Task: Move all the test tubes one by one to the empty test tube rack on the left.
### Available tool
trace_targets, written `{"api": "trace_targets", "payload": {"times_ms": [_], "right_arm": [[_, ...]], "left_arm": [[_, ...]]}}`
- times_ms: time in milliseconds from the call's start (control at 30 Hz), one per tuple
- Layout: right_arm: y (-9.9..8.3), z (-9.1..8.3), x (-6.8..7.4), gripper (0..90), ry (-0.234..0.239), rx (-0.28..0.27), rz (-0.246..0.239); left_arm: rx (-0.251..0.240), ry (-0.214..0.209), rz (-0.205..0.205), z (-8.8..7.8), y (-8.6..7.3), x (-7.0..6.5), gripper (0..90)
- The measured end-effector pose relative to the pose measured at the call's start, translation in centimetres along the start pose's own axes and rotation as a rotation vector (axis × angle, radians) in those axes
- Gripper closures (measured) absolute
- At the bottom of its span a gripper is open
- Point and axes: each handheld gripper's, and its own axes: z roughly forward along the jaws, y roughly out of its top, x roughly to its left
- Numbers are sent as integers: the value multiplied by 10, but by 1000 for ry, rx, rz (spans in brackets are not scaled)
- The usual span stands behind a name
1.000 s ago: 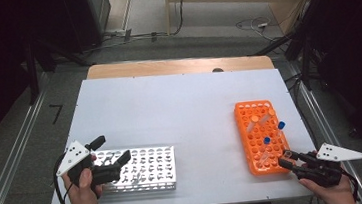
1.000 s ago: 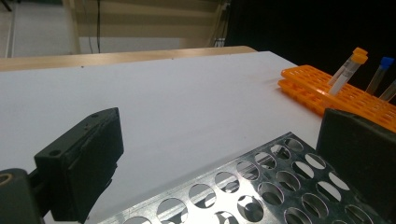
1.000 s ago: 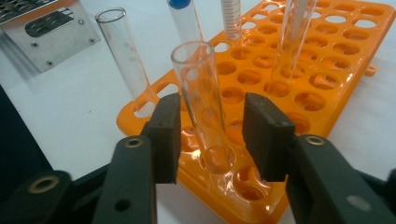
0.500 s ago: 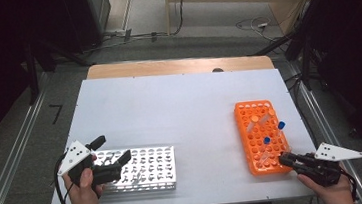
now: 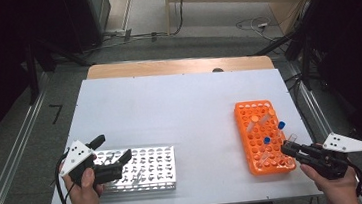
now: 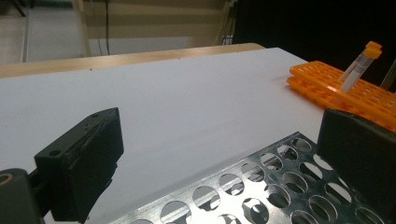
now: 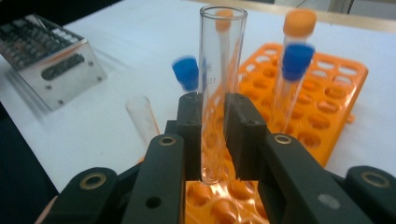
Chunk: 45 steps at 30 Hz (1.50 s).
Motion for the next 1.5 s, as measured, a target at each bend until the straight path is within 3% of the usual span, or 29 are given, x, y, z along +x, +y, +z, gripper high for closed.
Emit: {"api": "trace_targets", "payload": {"times_ms": [100, 133, 333, 567, 667, 867, 1133, 1467, 1500], "right_arm": [[9, -1, 3, 737, 3, -21, 0], [13, -2, 4, 737, 5, -41, 6], [24, 1, 9, 737, -4, -58, -12], [44, 8, 23, 737, 12, -84, -32], [57, 16, 32, 737, 40, -90, -25], [69, 36, 47, 737, 78, -90, -44], [73, 67, 71, 737, 138, -67, -68], [60, 96, 99, 737, 195, -23, -84], [59, 98, 101, 737, 198, -20, -82]], "left_arm": [[-7, -18, -3, 0, 3, -3, 14], [-12, -63, 3, 1, 5, -5, 13], [-10, -84, 25, 4, 11, -14, 15], [10, -146, 43, 13, 22, -31, 30], [17, -183, 45, 20, 27, -41, 33], [28, -199, 43, 31, 32, -51, 58], [43, -271, 54, 50, 44, -67, 68], [85, -297, 62, 65, 45, -84, 223], [82, -331, 49, 67, 45, -88, 238]]}}
